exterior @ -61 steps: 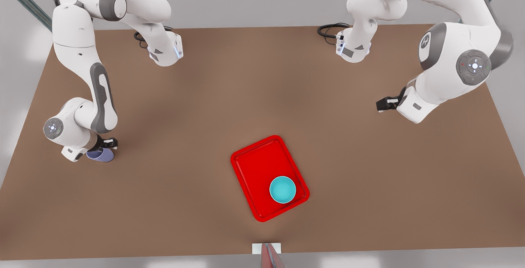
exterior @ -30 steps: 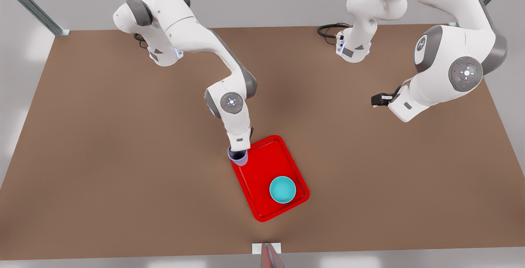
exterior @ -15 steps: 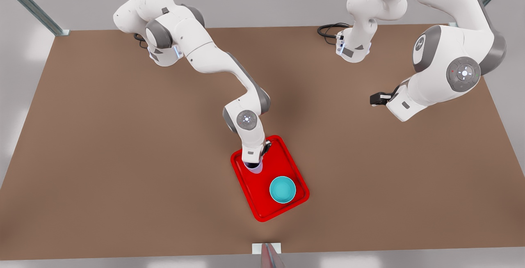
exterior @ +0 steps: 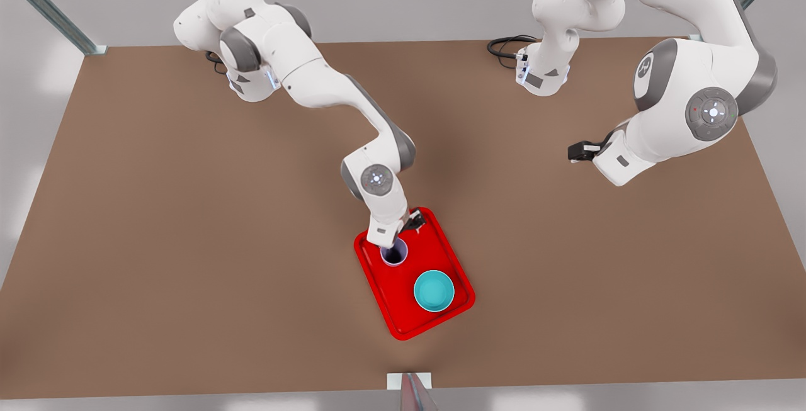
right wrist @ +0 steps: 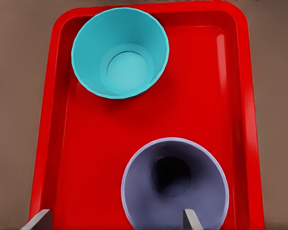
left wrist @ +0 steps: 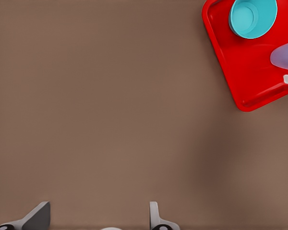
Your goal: Place the bowl on the tray with the left arm and the cup on the tray with the right arm
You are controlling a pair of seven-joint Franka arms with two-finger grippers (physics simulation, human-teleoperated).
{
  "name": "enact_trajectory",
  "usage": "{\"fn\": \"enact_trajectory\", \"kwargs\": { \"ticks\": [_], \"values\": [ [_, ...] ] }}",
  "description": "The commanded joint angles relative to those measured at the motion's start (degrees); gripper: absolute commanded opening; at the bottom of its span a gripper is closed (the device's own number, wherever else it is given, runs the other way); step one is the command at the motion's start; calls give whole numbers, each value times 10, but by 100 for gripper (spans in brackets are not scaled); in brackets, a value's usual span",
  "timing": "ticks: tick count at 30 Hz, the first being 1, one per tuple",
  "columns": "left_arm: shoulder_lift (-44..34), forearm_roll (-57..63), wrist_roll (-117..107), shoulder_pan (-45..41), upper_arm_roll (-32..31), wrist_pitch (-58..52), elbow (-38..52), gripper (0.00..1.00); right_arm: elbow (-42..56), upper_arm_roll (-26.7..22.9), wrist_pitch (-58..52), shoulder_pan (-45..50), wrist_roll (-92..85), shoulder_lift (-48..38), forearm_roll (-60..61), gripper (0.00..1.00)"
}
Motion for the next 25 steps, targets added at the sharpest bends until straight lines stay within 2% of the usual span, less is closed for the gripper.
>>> {"fn": "enact_trajectory", "kwargs": {
  "ticks": [1,2,5,7,8,11,13,16,19,25],
  "values": [
    [-1,0,4,0,0,0,0,100,1,0,-64,-9,46,-24,11,100],
    [-1,0,5,1,0,0,0,100,1,1,-113,-27,46,-54,12,100],
    [-1,0,5,0,0,0,0,100,-5,-6,-432,-124,41,-160,-6,100],
    [-1,0,5,-1,0,0,0,100,-17,-8,-550,-183,-33,-209,-141,100],
    [-1,0,5,-1,0,0,0,100,-65,-8,-546,-210,-62,-261,-167,100],
    [-1,-10,5,-1,-2,1,2,100,-104,-7,-547,-250,-71,-407,-196,100],
    [-1,-9,6,2,0,-13,2,100,-149,-7,-549,-261,-69,-462,-196,100],
    [3,-7,5,-10,-1,-15,2,100,-143,-8,-575,-283,-73,-475,-197,100],
    [3,-9,5,-9,-1,-15,2,100,-143,-8,-580,-295,-70,-443,-196,100],
    [3,-9,2,-9,-1,-15,2,100,-142,-11,-580,-293,-70,-438,-193,100]
  ]
}}
